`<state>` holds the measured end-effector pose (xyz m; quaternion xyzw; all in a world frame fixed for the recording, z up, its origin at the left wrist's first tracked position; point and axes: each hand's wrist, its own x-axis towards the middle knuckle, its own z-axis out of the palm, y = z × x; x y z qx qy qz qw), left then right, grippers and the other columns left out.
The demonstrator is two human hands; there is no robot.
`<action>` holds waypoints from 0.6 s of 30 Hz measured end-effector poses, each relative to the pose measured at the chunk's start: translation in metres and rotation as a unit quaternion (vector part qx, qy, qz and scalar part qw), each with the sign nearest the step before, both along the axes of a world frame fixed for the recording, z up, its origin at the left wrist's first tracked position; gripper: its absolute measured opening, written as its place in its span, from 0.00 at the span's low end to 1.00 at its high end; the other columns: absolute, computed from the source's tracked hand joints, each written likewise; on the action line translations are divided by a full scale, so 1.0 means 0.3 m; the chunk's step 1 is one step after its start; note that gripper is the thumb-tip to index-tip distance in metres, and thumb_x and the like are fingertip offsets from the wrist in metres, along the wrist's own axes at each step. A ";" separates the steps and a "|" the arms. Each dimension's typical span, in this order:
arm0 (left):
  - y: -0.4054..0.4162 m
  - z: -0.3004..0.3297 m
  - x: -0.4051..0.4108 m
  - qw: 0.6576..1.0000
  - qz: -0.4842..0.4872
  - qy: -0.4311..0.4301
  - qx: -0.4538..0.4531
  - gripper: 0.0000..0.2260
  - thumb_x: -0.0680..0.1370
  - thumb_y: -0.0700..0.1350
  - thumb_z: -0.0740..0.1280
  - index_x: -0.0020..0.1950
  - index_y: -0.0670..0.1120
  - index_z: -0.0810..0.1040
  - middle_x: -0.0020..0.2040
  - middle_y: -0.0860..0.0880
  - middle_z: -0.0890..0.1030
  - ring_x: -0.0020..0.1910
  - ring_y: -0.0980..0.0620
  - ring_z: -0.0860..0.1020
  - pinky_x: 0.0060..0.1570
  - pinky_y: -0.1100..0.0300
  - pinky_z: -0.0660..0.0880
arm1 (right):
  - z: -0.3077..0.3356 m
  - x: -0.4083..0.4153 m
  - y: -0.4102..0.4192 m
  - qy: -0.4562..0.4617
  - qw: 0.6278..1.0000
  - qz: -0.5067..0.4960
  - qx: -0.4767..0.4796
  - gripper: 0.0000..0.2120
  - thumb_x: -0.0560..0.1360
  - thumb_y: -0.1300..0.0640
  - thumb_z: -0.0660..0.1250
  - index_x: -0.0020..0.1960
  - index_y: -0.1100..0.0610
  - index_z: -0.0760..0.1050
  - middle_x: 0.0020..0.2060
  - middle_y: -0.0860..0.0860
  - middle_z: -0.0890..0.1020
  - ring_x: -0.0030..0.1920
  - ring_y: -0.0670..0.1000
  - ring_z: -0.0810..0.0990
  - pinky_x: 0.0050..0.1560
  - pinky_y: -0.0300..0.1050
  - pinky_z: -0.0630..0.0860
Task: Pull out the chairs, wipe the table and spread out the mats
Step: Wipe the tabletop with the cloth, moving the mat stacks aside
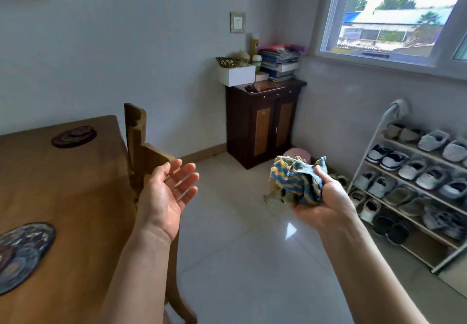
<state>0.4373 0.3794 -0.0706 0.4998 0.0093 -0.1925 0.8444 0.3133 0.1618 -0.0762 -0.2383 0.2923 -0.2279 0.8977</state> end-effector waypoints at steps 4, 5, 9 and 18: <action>-0.213 -0.007 0.184 1.000 0.014 0.007 -0.021 0.12 0.83 0.49 0.54 0.51 0.49 0.76 0.50 0.48 0.83 0.49 0.49 0.81 0.54 0.53 0.73 | 0.004 0.179 -0.235 -0.009 1.000 0.003 -0.005 0.16 0.82 0.49 0.58 0.54 0.59 0.79 0.42 0.57 0.86 0.36 0.56 0.86 0.70 0.53 0.68; -0.275 -0.005 0.236 1.000 0.016 0.010 -0.023 0.12 0.83 0.49 0.54 0.50 0.49 0.76 0.49 0.48 0.83 0.48 0.49 0.81 0.53 0.53 0.73 | 0.009 0.231 -0.297 -0.007 1.000 0.005 -0.009 0.16 0.82 0.49 0.58 0.57 0.58 0.79 0.44 0.57 0.86 0.37 0.56 0.86 0.70 0.53 0.68; -0.541 0.008 0.438 0.999 0.012 0.021 -0.024 0.11 0.83 0.49 0.55 0.48 0.49 0.76 0.50 0.47 0.83 0.47 0.50 0.81 0.51 0.54 0.72 | 0.039 0.414 -0.549 -0.001 0.999 0.023 -0.033 0.16 0.81 0.50 0.58 0.62 0.57 0.77 0.54 0.56 0.84 0.40 0.55 0.86 0.63 0.52 0.70; -0.997 0.004 0.767 1.000 -0.007 -0.004 0.012 0.10 0.82 0.48 0.57 0.51 0.49 0.78 0.46 0.48 0.84 0.44 0.51 0.82 0.50 0.55 0.74 | 0.033 0.737 -0.971 0.007 1.000 -0.002 -0.016 0.14 0.82 0.50 0.58 0.56 0.57 0.78 0.44 0.56 0.86 0.36 0.56 0.86 0.59 0.53 0.73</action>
